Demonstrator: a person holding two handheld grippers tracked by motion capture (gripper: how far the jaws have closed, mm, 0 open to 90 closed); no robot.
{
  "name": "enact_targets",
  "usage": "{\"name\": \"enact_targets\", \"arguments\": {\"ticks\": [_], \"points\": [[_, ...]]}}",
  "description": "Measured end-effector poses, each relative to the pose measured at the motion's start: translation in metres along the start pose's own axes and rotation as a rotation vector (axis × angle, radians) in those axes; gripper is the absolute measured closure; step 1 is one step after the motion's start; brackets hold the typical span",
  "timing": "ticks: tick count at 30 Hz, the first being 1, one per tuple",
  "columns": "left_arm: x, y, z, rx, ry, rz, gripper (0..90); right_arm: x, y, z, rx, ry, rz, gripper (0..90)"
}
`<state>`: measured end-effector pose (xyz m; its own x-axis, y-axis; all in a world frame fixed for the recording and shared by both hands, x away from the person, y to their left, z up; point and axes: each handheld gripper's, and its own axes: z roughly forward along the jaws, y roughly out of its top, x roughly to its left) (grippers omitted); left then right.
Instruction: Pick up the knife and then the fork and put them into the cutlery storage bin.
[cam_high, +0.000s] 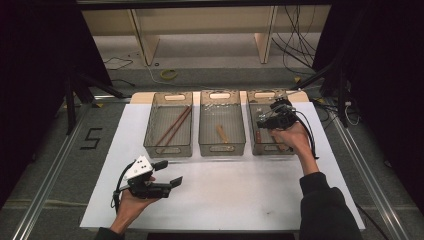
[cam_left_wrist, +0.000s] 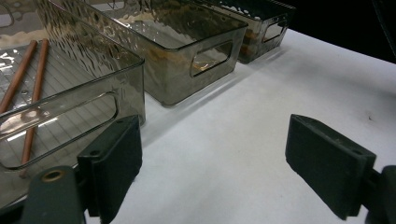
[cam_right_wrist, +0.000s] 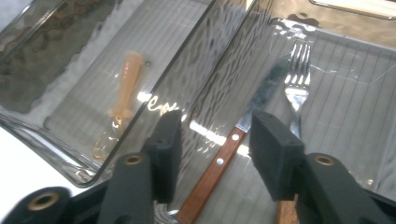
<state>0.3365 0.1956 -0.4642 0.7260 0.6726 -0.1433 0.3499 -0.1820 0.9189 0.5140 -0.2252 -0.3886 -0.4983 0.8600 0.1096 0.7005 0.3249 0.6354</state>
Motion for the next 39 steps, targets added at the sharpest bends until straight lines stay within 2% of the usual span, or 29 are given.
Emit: {"name": "enact_targets", "arguments": {"ticks": [4,9,11,16,22,26,30,35,39], "points": [[0.000,0.000,0.000,-0.001,-0.001,-0.001,18.0,0.005,-0.005,-0.004,-0.042,0.018,0.011,49.8],[0.000,0.000,0.000,0.008,-0.004,0.003,18.0,0.016,-0.013,-0.010,-0.083,0.037,-0.005,44.4],[0.000,0.000,0.000,0.006,-0.004,0.002,18.0,0.021,-0.016,-0.012,-0.097,0.035,-0.025,43.4],[0.000,0.000,0.000,0.005,-0.004,0.001,18.0,0.031,-0.026,-0.016,-0.138,0.054,-0.038,42.1],[0.000,0.000,0.000,0.006,-0.003,0.001,18.0,0.041,-0.040,-0.020,-0.181,0.087,-0.036,40.4],[0.000,0.000,0.000,0.007,-0.004,0.002,18.0,0.047,-0.049,-0.021,-0.198,0.105,-0.045,39.0],[0.000,0.000,0.001,0.010,-0.002,0.003,18.0,0.052,-0.056,-0.024,-0.221,0.155,-0.024,37.4],[0.000,0.000,0.001,0.008,-0.003,-0.004,18.0,0.059,-0.065,-0.029,-0.262,0.169,-0.034,35.8],[0.001,0.000,0.001,0.009,-0.004,-0.009,17.9,0.062,-0.073,-0.030,-0.262,0.177,-0.033,31.4]]}}
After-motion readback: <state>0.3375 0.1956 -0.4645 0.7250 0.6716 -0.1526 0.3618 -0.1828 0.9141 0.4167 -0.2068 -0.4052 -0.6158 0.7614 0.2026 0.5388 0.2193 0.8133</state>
